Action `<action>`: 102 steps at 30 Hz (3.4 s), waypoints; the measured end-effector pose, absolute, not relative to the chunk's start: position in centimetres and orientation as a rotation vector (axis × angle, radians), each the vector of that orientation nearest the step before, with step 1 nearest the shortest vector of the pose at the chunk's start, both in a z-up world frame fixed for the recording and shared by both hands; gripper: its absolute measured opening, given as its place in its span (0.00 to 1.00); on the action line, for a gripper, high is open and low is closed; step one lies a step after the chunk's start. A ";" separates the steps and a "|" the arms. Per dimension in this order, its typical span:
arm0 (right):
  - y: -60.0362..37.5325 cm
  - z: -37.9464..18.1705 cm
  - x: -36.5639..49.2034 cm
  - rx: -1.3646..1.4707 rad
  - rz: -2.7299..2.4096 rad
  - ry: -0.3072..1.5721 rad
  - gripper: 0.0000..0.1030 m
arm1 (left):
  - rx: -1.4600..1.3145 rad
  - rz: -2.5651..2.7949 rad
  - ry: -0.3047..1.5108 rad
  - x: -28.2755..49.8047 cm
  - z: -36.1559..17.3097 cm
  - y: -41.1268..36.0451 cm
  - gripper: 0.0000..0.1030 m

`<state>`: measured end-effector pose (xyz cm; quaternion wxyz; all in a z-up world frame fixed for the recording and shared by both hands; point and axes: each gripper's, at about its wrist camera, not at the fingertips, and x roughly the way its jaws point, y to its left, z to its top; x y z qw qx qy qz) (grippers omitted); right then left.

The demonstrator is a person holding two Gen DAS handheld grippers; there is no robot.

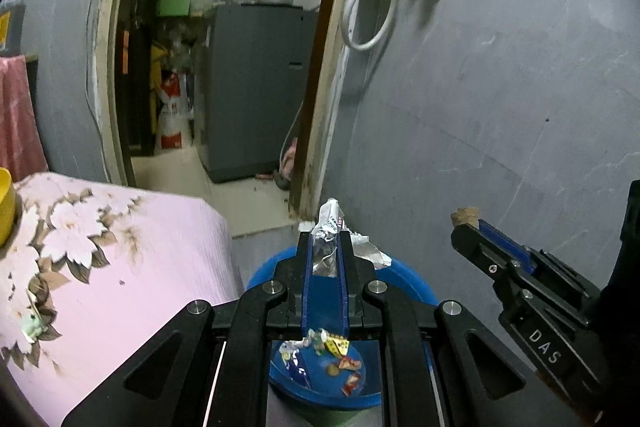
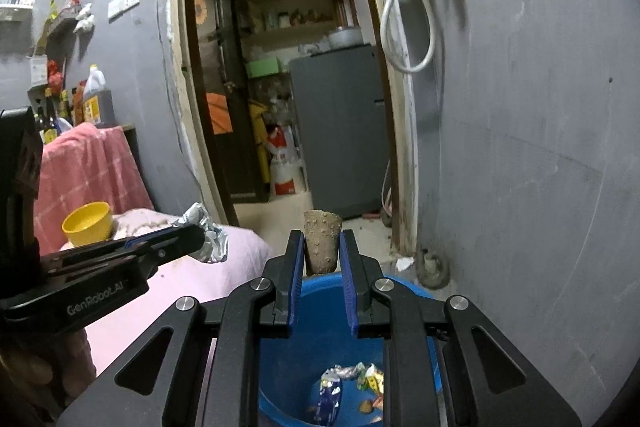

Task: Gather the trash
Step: 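Open the right tool to drop the cork while the left tool releases the foil, then move both tools back over the remaining scraps on the table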

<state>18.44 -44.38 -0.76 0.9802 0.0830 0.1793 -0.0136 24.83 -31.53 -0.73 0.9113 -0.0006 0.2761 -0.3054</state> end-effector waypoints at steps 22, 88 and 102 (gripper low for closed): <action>-45.0 -3.7 20.6 0.212 -0.046 0.487 0.28 | -0.001 -0.599 0.683 26.7 -3.6 -31.5 0.26; -17.2 3.4 21.1 0.041 0.298 0.314 1.00 | -0.099 0.002 0.316 17.9 3.0 3.8 0.97; -12.5 -3.2 27.8 -0.070 0.351 0.609 1.00 | -0.079 0.082 0.449 22.2 -1.0 5.8 0.97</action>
